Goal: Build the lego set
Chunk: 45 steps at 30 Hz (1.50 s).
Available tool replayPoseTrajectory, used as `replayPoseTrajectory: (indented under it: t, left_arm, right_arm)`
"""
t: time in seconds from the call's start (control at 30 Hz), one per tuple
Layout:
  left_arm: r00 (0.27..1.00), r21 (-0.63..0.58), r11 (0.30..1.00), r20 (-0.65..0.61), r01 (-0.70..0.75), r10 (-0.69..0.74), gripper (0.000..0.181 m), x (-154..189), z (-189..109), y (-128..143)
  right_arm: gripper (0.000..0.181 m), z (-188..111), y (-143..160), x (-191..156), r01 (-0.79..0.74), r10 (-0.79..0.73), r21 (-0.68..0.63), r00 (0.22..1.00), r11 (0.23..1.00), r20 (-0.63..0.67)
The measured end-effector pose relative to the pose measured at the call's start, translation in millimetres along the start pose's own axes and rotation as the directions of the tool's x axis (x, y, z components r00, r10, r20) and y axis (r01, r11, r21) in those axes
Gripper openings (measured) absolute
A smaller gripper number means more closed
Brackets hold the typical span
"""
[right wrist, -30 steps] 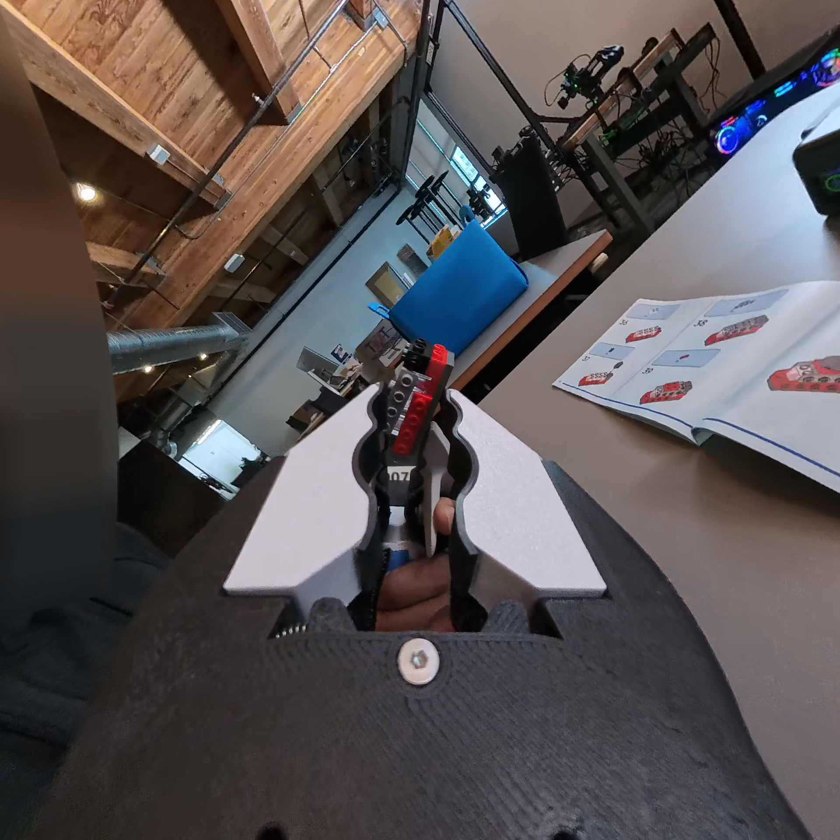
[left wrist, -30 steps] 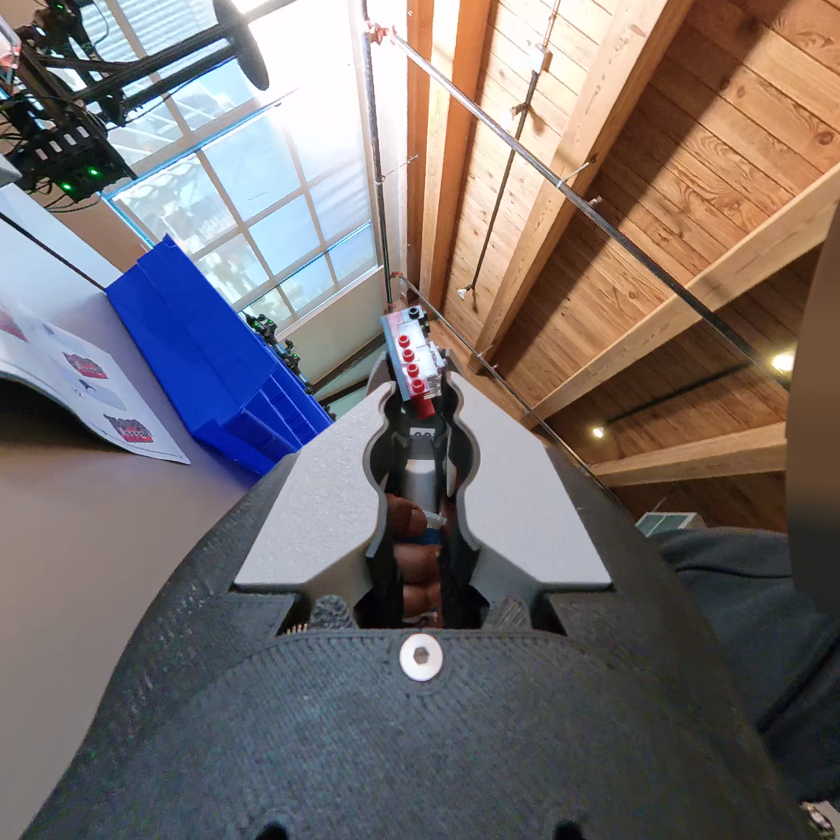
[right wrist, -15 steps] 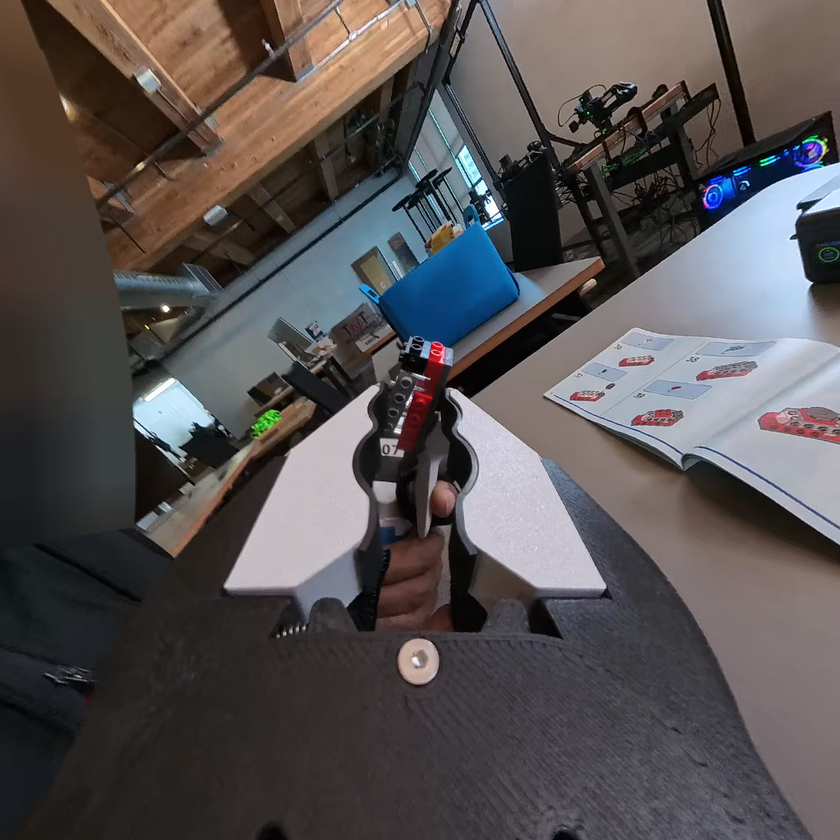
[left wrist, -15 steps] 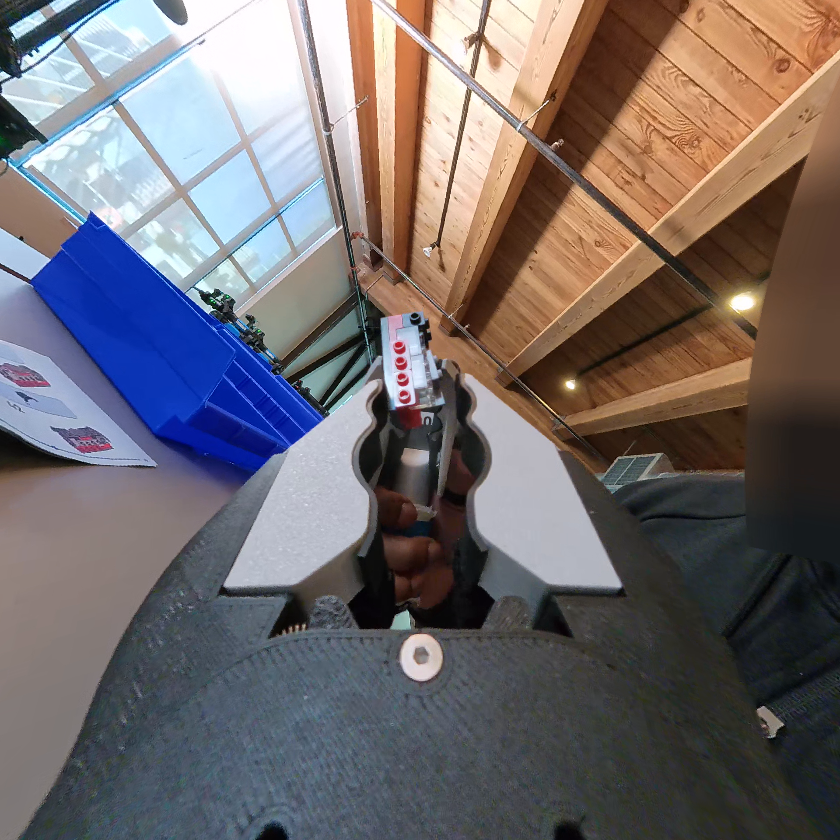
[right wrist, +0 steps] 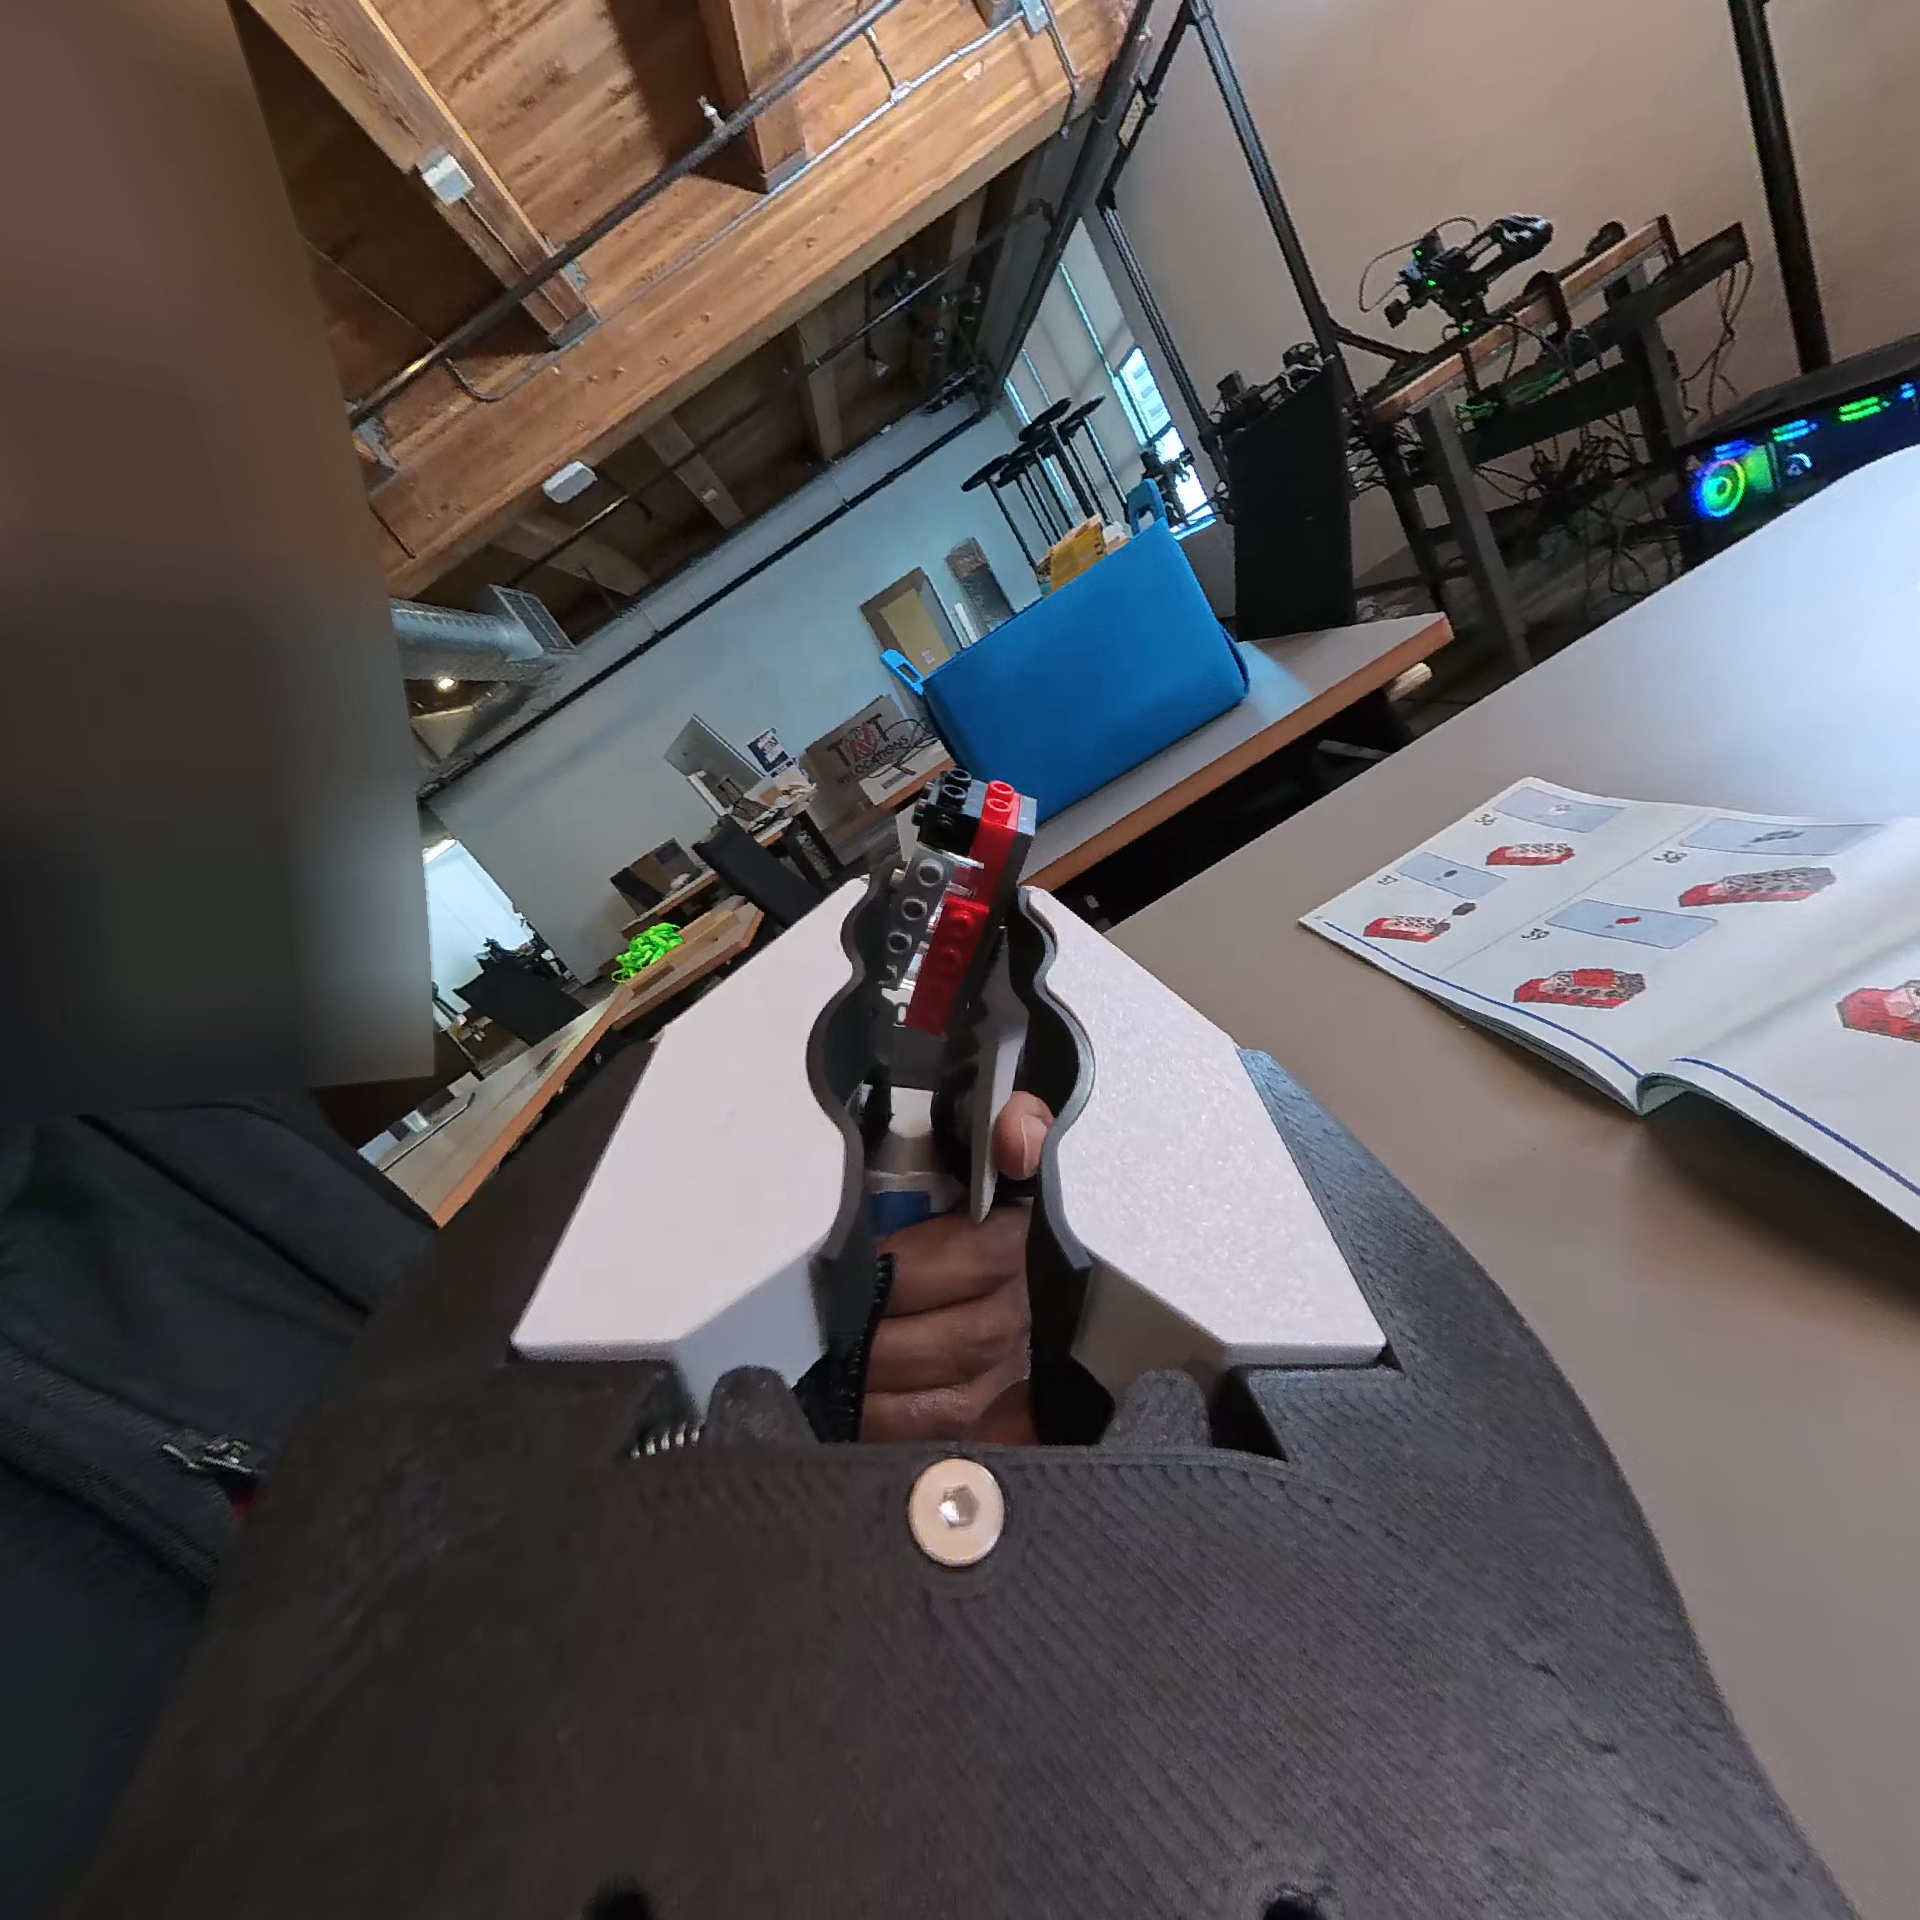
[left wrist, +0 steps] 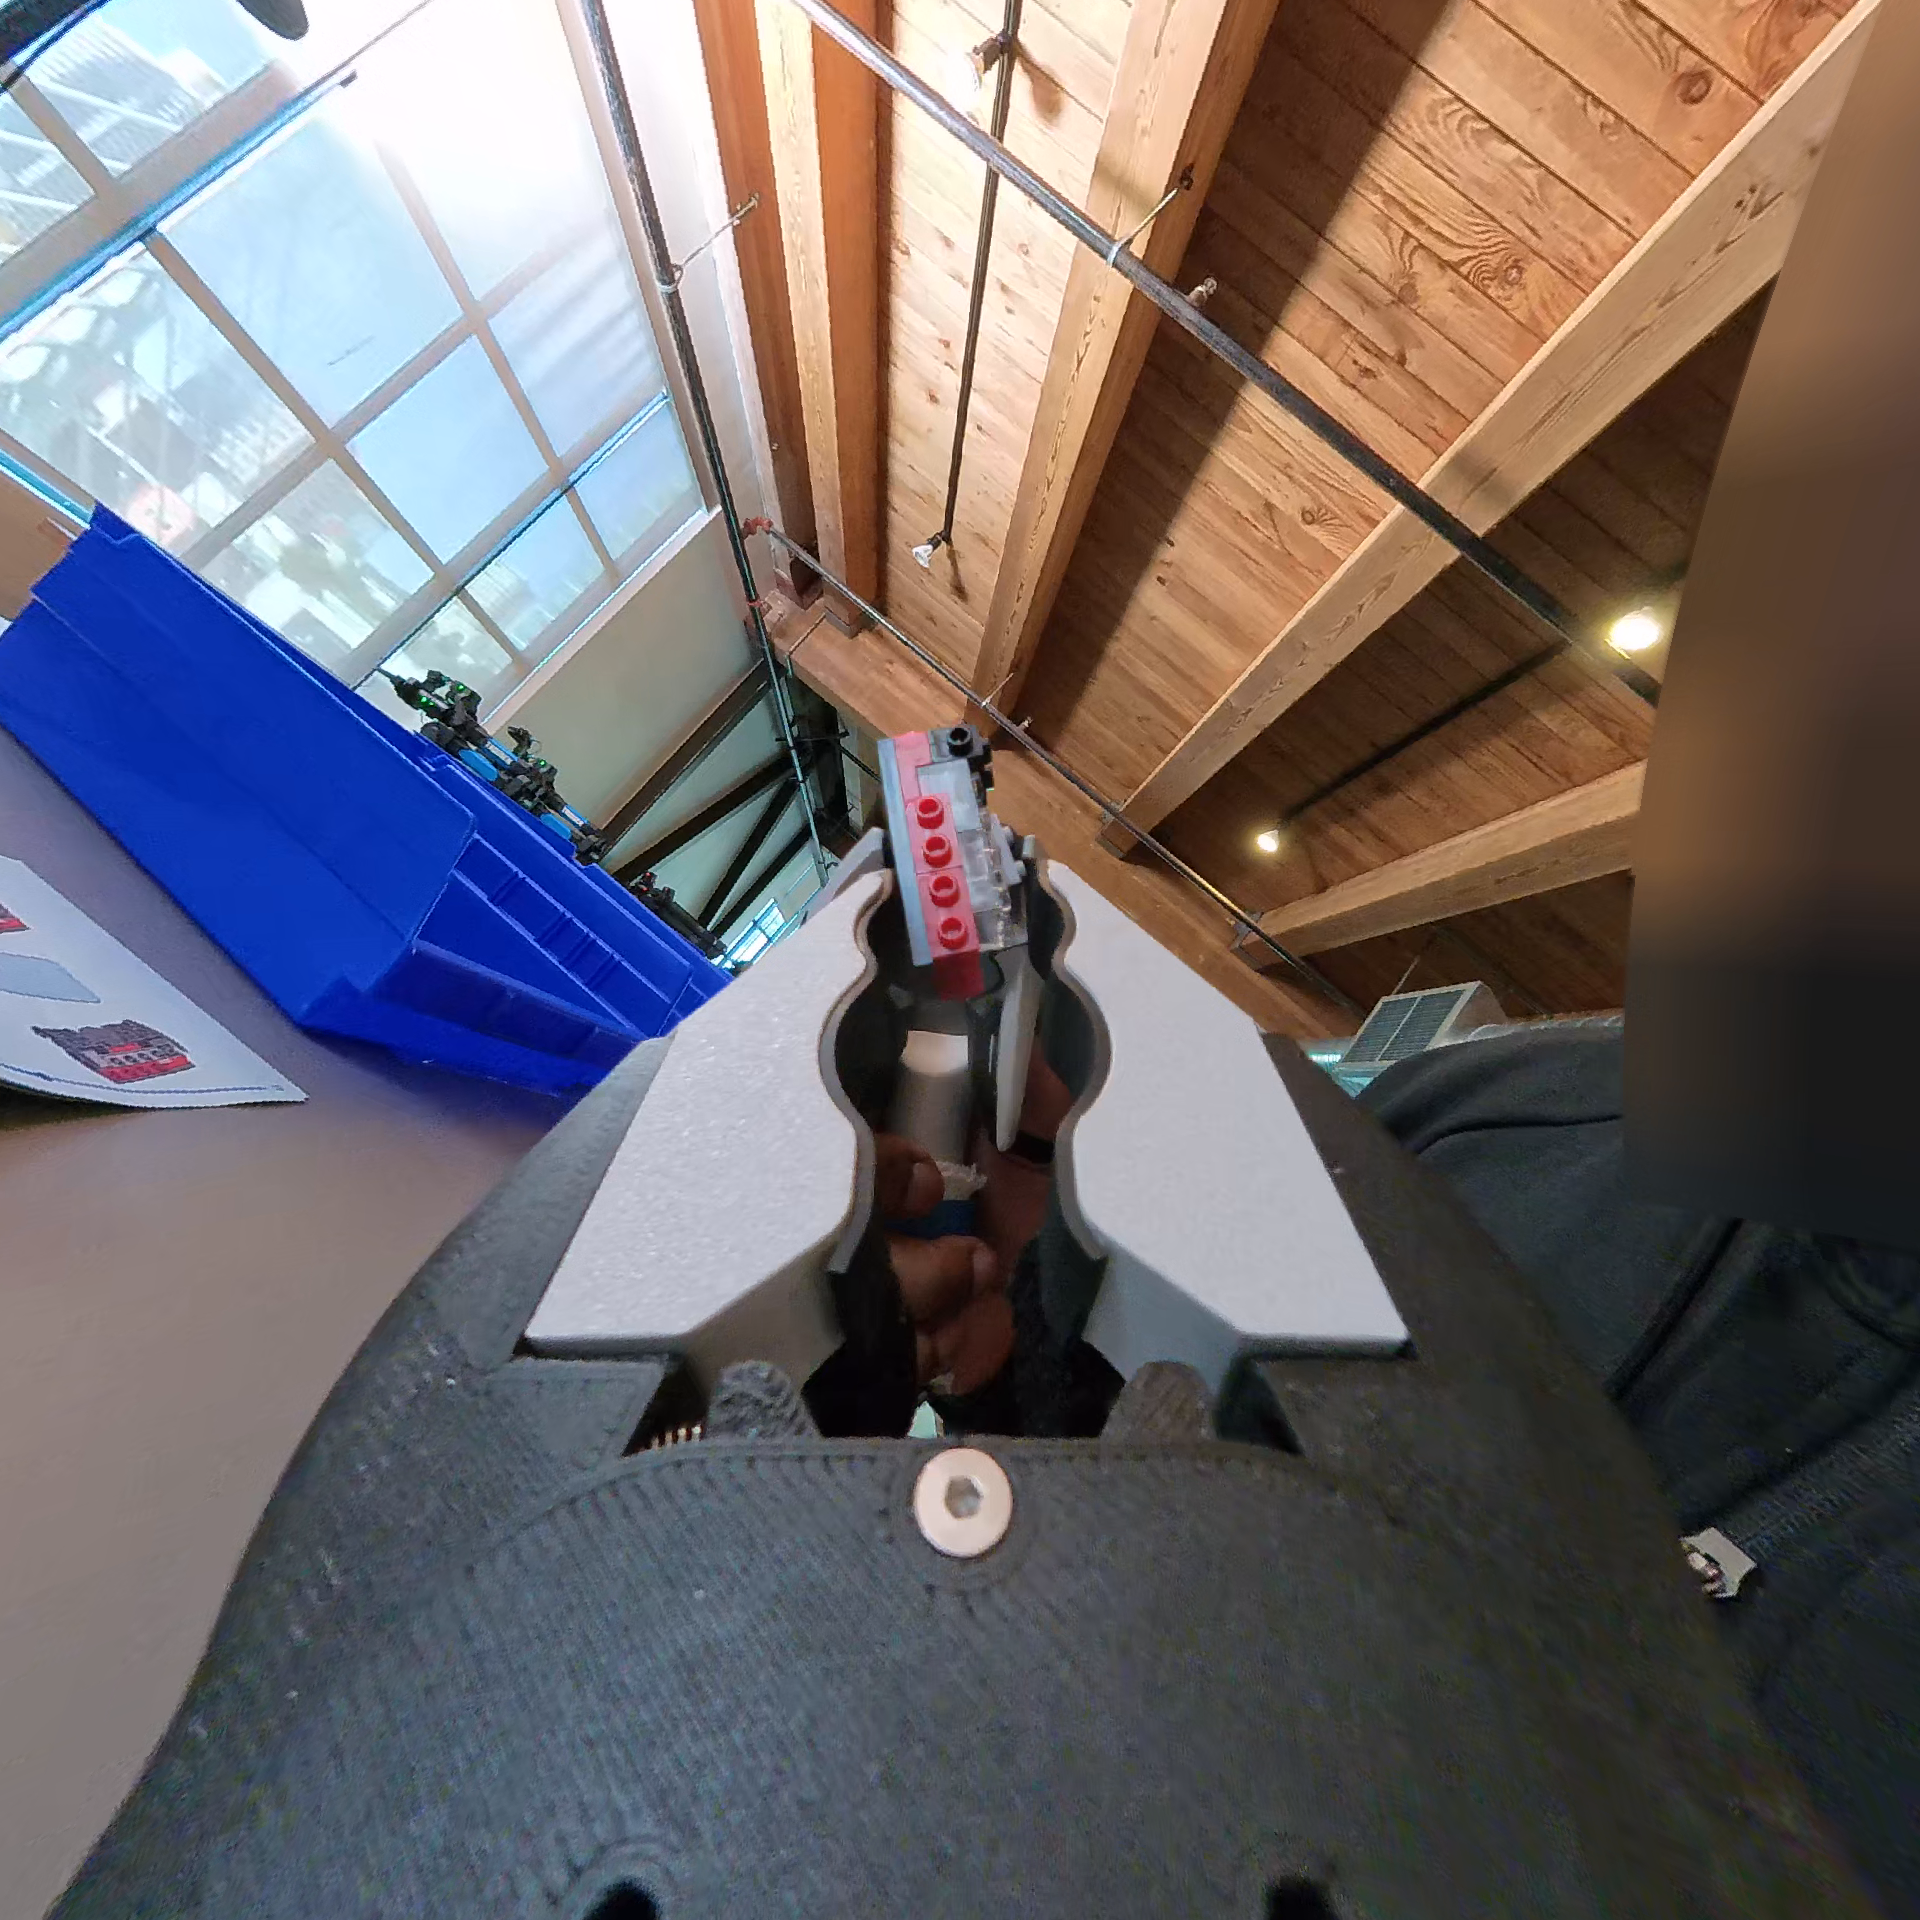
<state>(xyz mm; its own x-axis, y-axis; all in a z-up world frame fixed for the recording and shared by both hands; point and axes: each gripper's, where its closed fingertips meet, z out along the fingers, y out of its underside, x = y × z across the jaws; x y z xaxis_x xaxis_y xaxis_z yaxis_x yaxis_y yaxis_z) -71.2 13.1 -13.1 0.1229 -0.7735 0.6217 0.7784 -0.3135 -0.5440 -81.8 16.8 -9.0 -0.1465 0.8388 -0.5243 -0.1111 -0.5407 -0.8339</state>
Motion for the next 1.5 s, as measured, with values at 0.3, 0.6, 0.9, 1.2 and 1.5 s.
replayPoseTrajectory:
  t: [0.3,0.6,0.9,1.2,1.5]
  left_arm:
    - [0.999,0.003,0.999,-0.007,-0.035,0.035,0.021,4,0,-1]
    - [0.996,-0.003,0.996,-0.006,-0.086,0.086,0.021,6,0,-1]
    - [0.996,0.008,0.996,-0.021,-0.092,0.092,0.021,10,1,-1]
    - [0.992,-0.008,0.993,-0.029,-0.121,0.121,0.021,13,2,3]
    - [0.994,-0.009,0.995,-0.028,-0.104,0.104,0.020,12,2,4]
  right_arm:
    - [0.021,0,0,-5,0.008,-0.009,0.007,1.000,1.000,0.024]
    - [0.021,1,0,-7,0.007,-0.007,0.007,1.000,1.000,0.024]
    - [0.033,0,-6,-11,-0.083,0.080,0.042,0.994,0.996,0.069]
    - [0.020,1,-1,-15,-0.035,0.034,0.022,0.997,0.999,0.069]
    - [0.020,0,0,-14,-0.033,0.031,0.028,0.998,0.999,0.059]
